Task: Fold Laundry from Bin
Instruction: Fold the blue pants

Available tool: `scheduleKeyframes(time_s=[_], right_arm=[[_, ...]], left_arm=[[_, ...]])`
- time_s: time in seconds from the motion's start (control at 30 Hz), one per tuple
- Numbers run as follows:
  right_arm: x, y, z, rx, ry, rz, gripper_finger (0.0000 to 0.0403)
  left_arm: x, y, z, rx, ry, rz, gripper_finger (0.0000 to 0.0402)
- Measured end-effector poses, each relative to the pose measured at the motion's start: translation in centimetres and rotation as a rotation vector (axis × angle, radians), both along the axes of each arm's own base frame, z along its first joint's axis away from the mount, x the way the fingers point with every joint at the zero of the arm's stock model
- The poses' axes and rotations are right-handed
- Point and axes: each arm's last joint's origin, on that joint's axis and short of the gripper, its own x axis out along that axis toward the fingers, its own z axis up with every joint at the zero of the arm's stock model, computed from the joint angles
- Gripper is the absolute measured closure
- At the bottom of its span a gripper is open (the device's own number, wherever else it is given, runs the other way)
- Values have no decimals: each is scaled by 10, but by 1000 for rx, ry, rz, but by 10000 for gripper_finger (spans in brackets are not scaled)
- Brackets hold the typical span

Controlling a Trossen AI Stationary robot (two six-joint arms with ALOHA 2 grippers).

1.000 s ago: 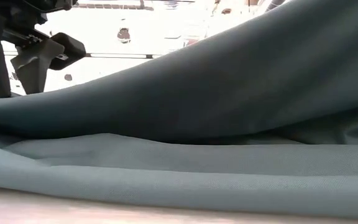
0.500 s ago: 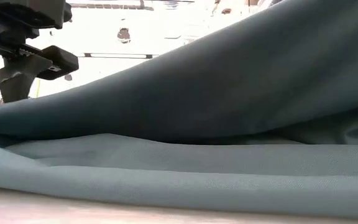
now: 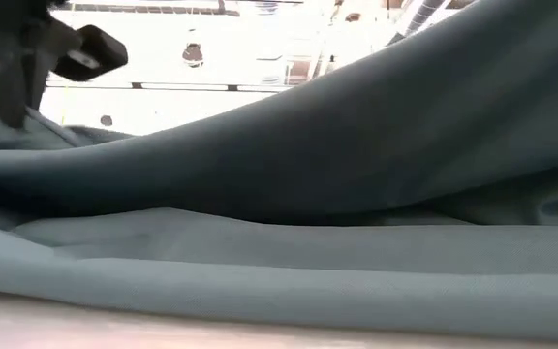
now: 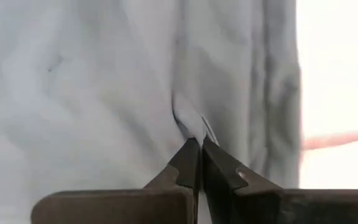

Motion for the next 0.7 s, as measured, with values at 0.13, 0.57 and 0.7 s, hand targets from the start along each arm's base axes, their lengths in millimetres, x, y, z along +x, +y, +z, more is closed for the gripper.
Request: scheduleKeyframes(time_s=[0.13, 0.57, 0.7], right_arm=[[0, 0, 0, 1, -1, 0, 384], [2, 8, 1, 108, -11, -10, 384], [1, 10, 0, 138, -7, -40, 384]], left_arm=[[-10, -11, 6, 7, 34, -11, 401], [-31, -28, 5, 64, 28, 66, 401], [-36, -33, 5, 50, 44, 30, 401]])
